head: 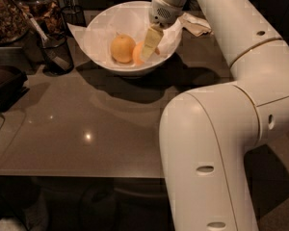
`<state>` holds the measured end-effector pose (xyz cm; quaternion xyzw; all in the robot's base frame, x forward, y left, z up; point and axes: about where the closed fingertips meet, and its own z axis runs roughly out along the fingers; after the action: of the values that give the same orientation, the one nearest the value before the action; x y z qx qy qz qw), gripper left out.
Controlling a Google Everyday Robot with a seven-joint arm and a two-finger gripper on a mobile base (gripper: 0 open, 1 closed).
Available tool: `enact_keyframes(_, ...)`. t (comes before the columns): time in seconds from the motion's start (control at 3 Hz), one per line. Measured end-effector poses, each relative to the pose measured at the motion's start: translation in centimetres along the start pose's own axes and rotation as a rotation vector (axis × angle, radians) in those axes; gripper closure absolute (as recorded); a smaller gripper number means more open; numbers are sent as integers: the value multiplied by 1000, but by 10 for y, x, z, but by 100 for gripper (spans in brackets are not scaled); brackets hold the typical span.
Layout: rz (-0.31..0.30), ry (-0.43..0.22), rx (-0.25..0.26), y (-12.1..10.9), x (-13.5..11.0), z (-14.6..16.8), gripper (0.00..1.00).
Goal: Pick orange from white bowl
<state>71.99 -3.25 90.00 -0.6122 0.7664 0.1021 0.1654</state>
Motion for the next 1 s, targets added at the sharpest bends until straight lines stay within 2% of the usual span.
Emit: enact_keyframes(1.0, -10, 2, -31, -3, 5, 17, 29)
